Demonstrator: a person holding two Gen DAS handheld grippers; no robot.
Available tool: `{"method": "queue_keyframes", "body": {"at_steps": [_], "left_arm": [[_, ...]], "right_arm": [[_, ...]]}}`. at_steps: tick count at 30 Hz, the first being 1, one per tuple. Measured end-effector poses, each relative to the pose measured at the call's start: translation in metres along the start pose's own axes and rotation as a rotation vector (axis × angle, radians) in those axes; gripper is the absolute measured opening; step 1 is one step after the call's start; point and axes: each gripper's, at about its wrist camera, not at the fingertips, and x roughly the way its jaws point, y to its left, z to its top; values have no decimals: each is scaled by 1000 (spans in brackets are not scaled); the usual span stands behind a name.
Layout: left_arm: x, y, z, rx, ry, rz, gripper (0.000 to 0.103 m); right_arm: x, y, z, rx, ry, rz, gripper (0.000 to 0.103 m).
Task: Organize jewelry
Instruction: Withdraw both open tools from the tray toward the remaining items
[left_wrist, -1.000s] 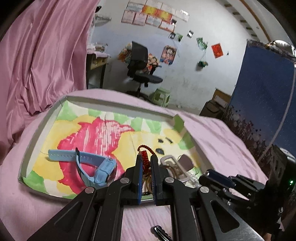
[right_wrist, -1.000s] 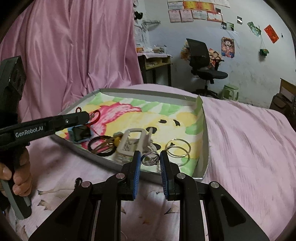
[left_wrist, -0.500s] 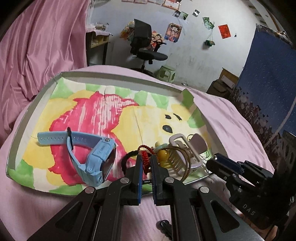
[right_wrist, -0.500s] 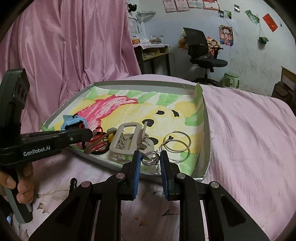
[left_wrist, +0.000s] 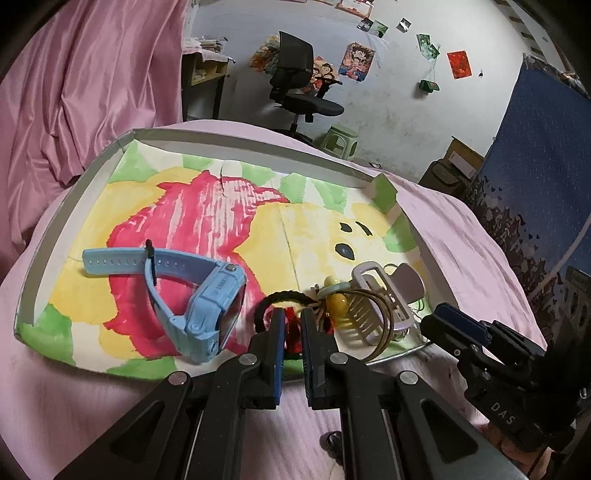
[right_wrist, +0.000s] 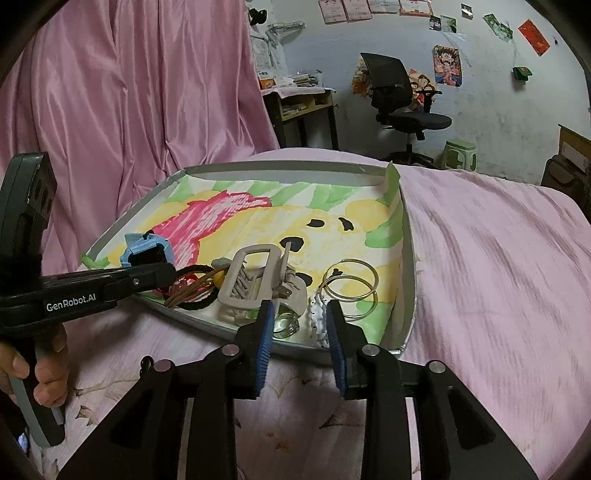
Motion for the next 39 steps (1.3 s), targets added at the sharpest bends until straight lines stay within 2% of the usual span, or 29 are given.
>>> {"method": "queue_keyframes", "body": {"at_steps": [3, 5, 12, 14, 17, 19, 20, 25, 27, 35, 39], "left_arm": [[-7, 1, -3, -6, -17, -17, 14], [-13, 2, -5, -8, -38, -27, 24], [-44, 1, -11, 1, -146, -41, 42], [-53, 1, -14, 3, -181, -39, 60], [-68, 1, -18, 5, -244, -32, 77], [-77, 0, -21, 8, -278, -23, 86], [-82, 0, -24, 10, -300, -15, 91], [-102, -3, -34, 27, -383, 15, 100], [-112, -6, -41, 41, -417, 28, 102], [-131, -13, -63, 102, -464, 64, 103], [-135, -13, -71, 111, -476, 66, 103]], "right_arm": [[-6, 3, -1, -13, -26, -10, 32], [-14, 7, -2, -27, -60, -25, 33], [-46, 10, 1, -20, -198, -63, 49], [-58, 11, 0, -17, -244, -61, 54], [-72, 13, -1, -16, -293, -64, 66], [-80, 13, -3, -11, -320, -55, 78], [-86, 14, -4, -8, -339, -56, 80], [-108, 18, -14, -5, -407, -73, 96], [-116, 19, -18, -8, -429, -75, 98], [-141, 21, -34, -47, -452, -106, 99], [-145, 18, -40, -52, -433, -103, 99]]}}
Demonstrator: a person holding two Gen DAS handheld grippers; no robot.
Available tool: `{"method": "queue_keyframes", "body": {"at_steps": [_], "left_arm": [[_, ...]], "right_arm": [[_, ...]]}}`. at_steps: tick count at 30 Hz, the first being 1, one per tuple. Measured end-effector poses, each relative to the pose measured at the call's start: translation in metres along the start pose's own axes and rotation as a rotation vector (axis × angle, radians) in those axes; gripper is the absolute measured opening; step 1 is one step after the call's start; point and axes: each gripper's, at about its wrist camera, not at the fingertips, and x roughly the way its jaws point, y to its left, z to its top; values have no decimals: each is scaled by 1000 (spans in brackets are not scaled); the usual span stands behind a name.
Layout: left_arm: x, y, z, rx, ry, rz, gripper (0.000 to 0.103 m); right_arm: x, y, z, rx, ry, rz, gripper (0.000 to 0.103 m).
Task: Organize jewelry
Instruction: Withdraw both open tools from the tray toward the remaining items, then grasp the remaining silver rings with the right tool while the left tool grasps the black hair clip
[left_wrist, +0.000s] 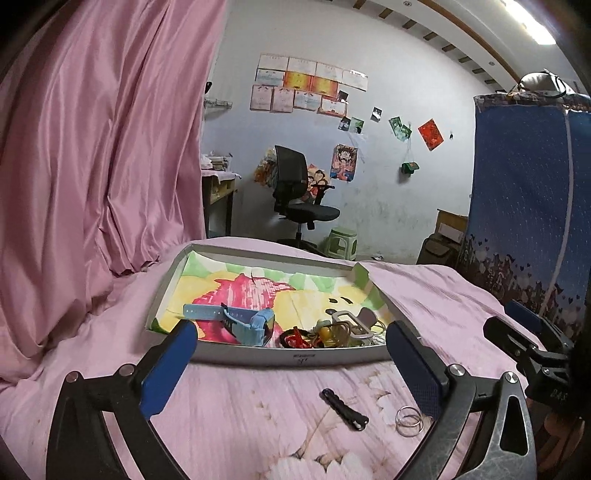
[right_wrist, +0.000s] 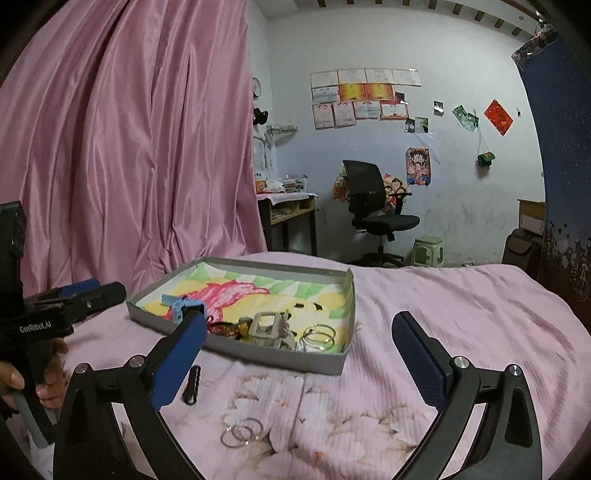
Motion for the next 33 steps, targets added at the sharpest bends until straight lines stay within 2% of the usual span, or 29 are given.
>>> {"method": "queue_keyframes", "body": {"at_steps": [3, 14, 19, 25, 30, 33], "left_arm": [[-4, -1, -4, 5, 8, -14, 103], [8, 0, -17, 19, 143, -102, 103], [19, 2, -22, 8, 209, -123, 102], [31, 2, -26, -4, 283, -164, 90], [42, -1, -30, -15, 346, -211, 84], [48, -4, -35, -15, 382, -236, 76]], "right_arm": [[-2, -4, -5, -12, 27, 15, 99], [12, -4, -20, -65, 186, 104, 96], [18, -2, -28, -77, 251, 133, 80], [28, 1, -36, -85, 327, 187, 62], [38, 10, -43, -109, 387, 234, 58], [41, 15, -47, -128, 415, 244, 57]]}}
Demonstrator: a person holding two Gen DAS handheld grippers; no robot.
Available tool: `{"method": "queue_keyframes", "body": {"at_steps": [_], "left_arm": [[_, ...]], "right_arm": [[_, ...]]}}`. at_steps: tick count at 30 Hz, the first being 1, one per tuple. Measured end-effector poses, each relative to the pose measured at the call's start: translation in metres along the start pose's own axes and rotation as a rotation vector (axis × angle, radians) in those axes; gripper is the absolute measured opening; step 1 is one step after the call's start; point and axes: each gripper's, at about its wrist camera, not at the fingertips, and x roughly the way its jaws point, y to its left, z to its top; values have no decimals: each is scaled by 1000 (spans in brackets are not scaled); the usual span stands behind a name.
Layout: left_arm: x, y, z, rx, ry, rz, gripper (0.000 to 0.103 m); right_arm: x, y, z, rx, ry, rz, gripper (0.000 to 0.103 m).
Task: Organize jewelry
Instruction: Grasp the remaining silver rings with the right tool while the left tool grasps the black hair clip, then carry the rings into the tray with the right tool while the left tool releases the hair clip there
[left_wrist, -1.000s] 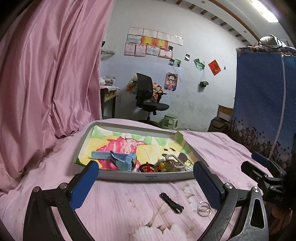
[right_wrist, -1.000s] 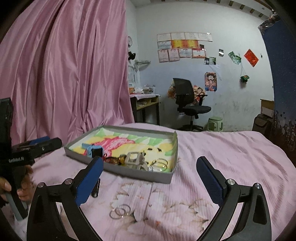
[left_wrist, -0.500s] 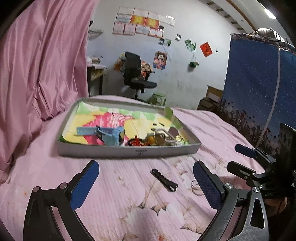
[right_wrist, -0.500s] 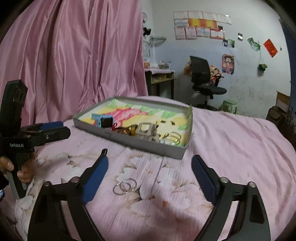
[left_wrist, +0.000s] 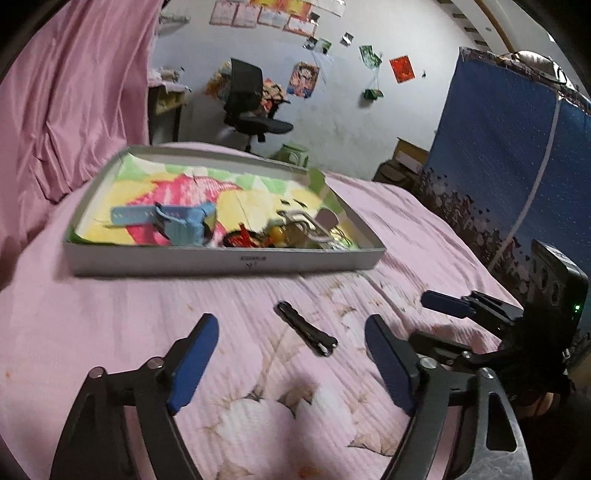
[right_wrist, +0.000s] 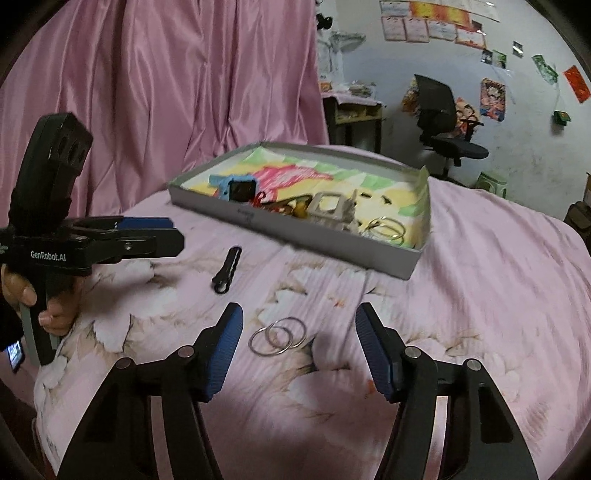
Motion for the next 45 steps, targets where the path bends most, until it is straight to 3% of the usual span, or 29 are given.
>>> {"method": "queue_keyframes", "body": {"at_steps": [7, 20, 24, 32, 38, 45], "left_arm": [[19, -5, -2, 8, 106, -23, 62], [39, -12, 2, 7, 199, -37, 58], [46, -15, 2, 13, 226, -17, 50], [53, -13, 3, 1, 249, 9, 32], [54, -10, 1, -18, 245, 29, 15], [52, -9, 0, -21, 223, 24, 15]], "right_arm": [[11, 3, -3, -8, 59, 14, 50], [24, 9, -9, -33, 146, 14, 46], [28, 9, -8, -35, 163, 11, 45], [33, 11, -9, -36, 181, 15, 39], [36, 11, -8, -30, 183, 17, 26], [35, 10, -8, -32, 178, 14, 25]]}}
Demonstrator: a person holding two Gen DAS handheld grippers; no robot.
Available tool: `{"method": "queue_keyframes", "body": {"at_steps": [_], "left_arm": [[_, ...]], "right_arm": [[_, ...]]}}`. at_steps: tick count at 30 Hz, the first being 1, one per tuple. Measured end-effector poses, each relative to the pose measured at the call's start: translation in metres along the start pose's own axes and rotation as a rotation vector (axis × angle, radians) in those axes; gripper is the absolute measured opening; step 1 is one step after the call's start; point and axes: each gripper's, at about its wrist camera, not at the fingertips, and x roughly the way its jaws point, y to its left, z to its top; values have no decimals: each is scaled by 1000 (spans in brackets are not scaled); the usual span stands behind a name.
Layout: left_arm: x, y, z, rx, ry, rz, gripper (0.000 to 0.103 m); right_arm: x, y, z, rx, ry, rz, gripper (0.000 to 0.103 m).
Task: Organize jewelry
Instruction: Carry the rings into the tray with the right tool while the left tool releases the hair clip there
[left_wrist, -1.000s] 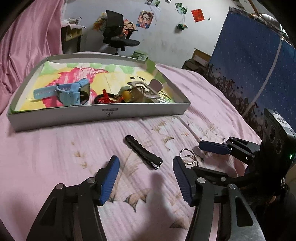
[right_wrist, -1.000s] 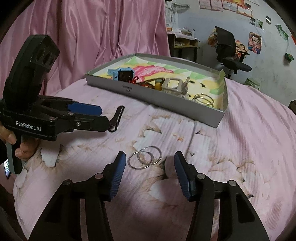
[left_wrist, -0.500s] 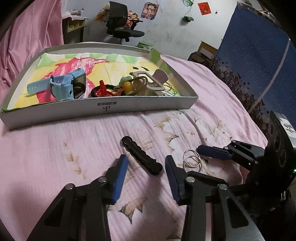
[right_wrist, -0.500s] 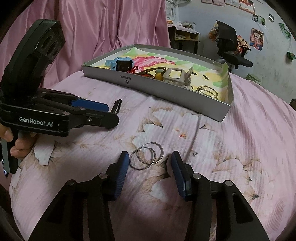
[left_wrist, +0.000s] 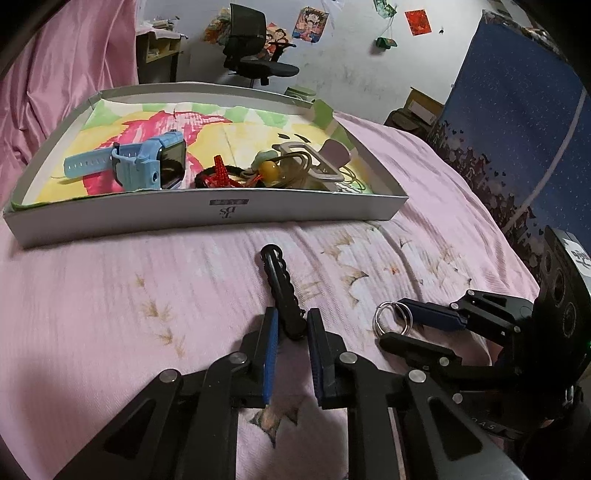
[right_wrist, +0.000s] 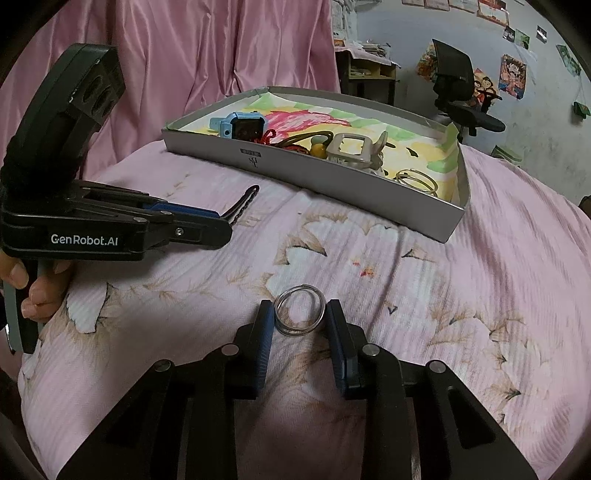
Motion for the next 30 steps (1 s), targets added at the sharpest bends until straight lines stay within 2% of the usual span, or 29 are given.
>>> {"method": "queue_keyframes", "body": {"at_steps": [8, 18, 24, 30], "left_arm": [[-10, -1, -3, 2, -47, 0, 15], [-32, 0, 4, -2, -132, 30, 15], [-45, 4, 18, 2, -201, 46, 15], [-55, 15, 45, 16, -245, 75, 15]], "right_arm": [[-7, -2, 1, 11, -39, -1, 25], [-24, -9, 12, 47, -155, -1, 25], [-25, -7, 34, 26, -218, -5, 25], [-18, -7, 74, 15, -285, 2, 25]]}}
